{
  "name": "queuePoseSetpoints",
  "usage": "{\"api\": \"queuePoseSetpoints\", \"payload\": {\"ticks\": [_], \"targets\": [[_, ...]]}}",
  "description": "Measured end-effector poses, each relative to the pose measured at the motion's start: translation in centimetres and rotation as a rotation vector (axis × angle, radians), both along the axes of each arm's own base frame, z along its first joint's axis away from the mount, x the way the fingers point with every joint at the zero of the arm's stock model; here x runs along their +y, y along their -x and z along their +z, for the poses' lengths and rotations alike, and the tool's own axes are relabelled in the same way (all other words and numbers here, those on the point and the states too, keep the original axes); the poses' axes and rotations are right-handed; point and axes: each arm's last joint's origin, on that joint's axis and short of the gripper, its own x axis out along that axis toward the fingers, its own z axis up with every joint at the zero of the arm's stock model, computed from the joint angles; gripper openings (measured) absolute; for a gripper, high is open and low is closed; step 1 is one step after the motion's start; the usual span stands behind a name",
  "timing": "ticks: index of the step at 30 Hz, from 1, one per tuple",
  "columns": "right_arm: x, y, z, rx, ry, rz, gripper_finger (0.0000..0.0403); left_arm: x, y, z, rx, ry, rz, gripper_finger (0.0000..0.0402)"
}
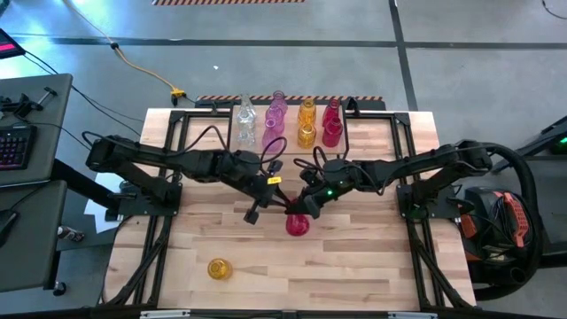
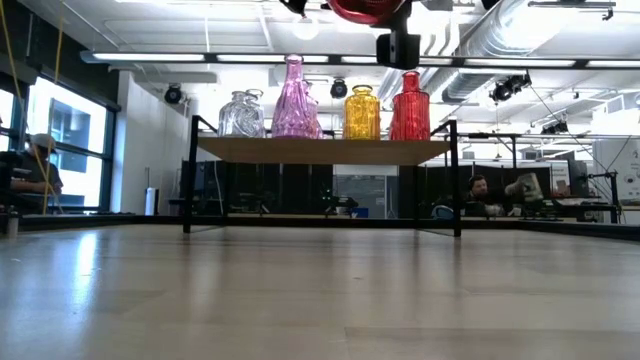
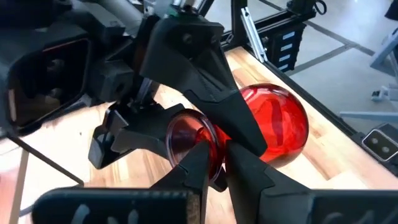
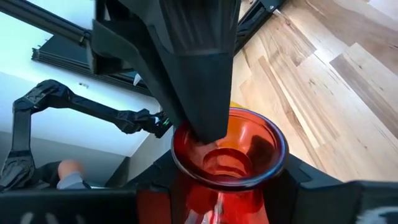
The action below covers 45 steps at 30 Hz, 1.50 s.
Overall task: Sort vases onto shelf
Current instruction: Put the red vase on the shelf aligned with the other red vase
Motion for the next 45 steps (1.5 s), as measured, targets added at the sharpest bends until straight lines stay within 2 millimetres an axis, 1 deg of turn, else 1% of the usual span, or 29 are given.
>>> {"api": "queuePoseSetpoints", "payload": {"ticks": [5, 14, 19, 25, 30, 36, 41, 45], "targets": [[0.0, 0.0, -0.1, 0.004, 0.001, 0.000, 0.0129, 0.4, 0.0, 0.0, 0.017, 0.053, 0.034, 0.0060], [0.0, 0.0, -0.2, 0.012, 0.003, -0.002, 0.0129, 0.5, 0.2, 0.2, 0.013, 0.033, 0.037, 0.0102], [0.0, 0.1, -0.4, 0.035, 0.007, 0.004, 0.0129, 0.9, 1.0, 1.4, -0.034, 0.030, 0.058, 0.0117], [-0.1, 0.6, -0.3, 0.066, 0.031, -0.027, 0.0129, 1.5, 2.3, 3.0, -0.086, 0.009, 0.125, 0.0119], [-0.9, 2.2, 1.5, 0.034, 0.088, -0.075, 0.0129, 2.0, 3.6, 4.2, -0.122, 0.008, 0.149, 0.0120], [-2.6, 5.2, 4.0, 0.000, 0.199, -0.158, 0.0129, 2.4, 4.5, 5.1, -0.148, 0.023, 0.195, 0.0120], [-3.2, 7.7, 6.0, -0.094, 0.428, -0.146, 0.0130, 2.9, 4.5, 5.2, -0.149, 0.017, 0.265, 0.0120], [-3.8, 9.8, 7.0, -0.089, 0.581, -0.252, 0.0130, 3.3, 4.5, 5.2, -0.149, 0.020, 0.293, 0.0120]]}}
